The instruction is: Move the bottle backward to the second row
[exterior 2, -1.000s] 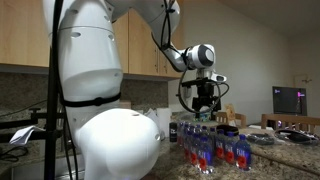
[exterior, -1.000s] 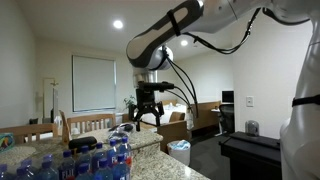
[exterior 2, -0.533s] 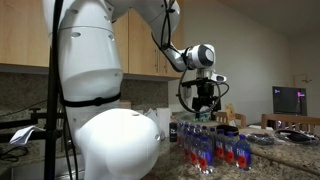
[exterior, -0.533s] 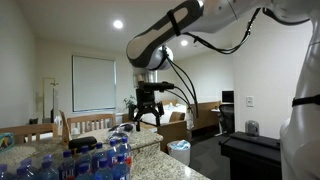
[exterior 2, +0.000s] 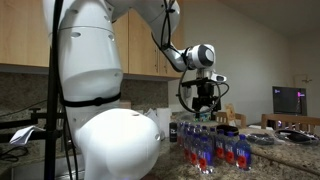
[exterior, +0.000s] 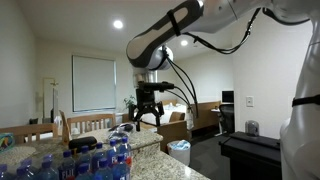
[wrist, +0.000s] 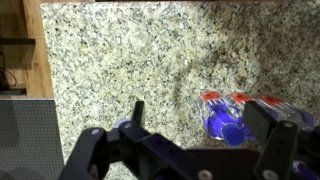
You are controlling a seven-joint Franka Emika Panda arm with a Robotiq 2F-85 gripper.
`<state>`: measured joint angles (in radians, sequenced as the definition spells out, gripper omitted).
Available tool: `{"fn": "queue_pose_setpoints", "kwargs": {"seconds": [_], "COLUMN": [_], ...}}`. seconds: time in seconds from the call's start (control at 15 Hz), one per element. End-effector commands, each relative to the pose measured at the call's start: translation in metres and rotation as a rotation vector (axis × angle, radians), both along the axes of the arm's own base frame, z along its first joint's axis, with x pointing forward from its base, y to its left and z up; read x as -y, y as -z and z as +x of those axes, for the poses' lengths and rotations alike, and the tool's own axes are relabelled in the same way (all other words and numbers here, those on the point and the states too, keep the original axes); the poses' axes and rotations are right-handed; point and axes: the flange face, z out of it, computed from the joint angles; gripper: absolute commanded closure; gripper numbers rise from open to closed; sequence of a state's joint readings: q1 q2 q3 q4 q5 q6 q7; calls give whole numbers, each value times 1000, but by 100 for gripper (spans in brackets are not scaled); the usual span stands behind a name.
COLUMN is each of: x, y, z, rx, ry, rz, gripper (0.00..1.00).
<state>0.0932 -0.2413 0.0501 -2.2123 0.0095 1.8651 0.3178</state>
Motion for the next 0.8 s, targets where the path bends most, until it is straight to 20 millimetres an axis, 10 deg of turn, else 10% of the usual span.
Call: {"fn": "queue_pose_setpoints", "kwargs": {"seconds": [0.0,0.33,0.73], "x": [0,0,70], "y": [0,0,-94], "z": [0,0,13], "rx": [-1,-1,-38], "ry": [0,0,32], "rz": [0,0,-111], "gripper": [0,0,0]}}
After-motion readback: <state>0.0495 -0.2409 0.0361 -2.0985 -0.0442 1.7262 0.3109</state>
